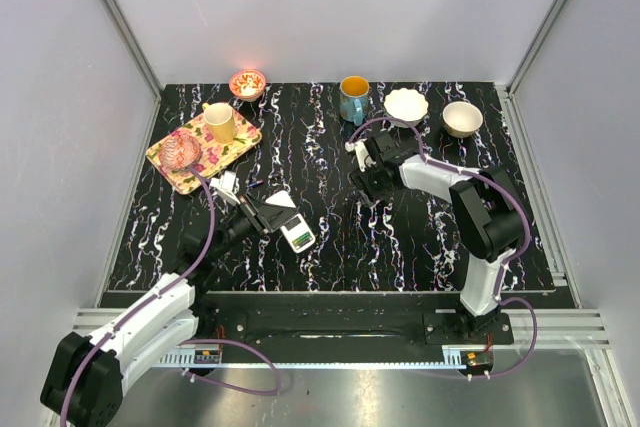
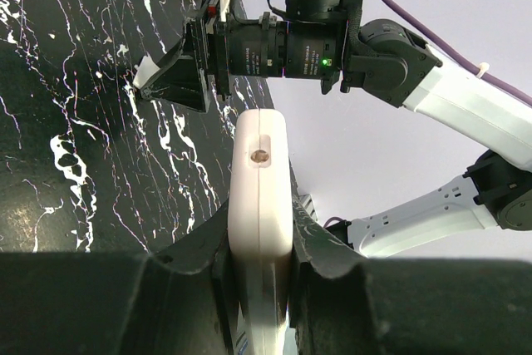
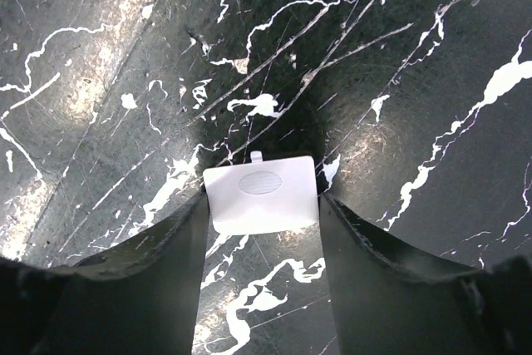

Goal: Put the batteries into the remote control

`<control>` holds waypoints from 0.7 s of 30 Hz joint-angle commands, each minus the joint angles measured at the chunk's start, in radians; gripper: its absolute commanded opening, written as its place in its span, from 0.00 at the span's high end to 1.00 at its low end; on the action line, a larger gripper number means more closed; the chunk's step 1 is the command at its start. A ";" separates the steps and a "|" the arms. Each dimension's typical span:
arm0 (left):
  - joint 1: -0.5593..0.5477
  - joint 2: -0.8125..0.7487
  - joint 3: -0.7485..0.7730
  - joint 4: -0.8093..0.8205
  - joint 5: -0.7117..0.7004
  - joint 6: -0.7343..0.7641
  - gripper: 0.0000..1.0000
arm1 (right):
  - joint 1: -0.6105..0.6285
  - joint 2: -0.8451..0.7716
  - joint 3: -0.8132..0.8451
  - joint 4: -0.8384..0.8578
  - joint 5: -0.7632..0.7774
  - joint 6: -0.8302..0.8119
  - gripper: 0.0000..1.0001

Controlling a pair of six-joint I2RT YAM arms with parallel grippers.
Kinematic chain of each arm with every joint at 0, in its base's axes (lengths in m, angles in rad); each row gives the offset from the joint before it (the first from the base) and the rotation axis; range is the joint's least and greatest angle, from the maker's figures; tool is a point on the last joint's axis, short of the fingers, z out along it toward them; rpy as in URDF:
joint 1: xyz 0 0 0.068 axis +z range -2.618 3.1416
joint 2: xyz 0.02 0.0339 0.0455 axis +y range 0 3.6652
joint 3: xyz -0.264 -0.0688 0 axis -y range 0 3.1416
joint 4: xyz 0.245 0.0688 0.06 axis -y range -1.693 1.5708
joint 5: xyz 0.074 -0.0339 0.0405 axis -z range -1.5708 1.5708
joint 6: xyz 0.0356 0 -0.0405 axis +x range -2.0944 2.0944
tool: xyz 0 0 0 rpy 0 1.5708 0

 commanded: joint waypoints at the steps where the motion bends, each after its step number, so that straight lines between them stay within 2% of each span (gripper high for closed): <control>1: -0.002 0.004 0.033 0.072 0.010 0.006 1.00 | 0.009 0.003 0.030 -0.032 0.003 0.055 0.45; 6: -0.002 0.009 0.033 0.077 0.006 0.004 1.00 | 0.011 -0.013 0.023 -0.059 0.035 0.113 0.52; 10: -0.004 0.016 0.037 0.077 0.004 0.003 1.00 | 0.009 -0.014 0.016 -0.084 0.066 0.281 0.57; 13: -0.002 0.022 0.038 0.080 0.003 0.001 1.00 | 0.011 -0.010 0.006 -0.090 0.072 0.421 0.45; 15: -0.002 0.024 0.038 0.080 0.001 0.001 1.00 | 0.017 -0.013 -0.005 -0.081 0.050 0.459 0.38; 21: -0.004 0.022 0.040 0.071 -0.005 0.001 1.00 | 0.035 -0.016 0.010 -0.108 0.116 0.454 0.28</control>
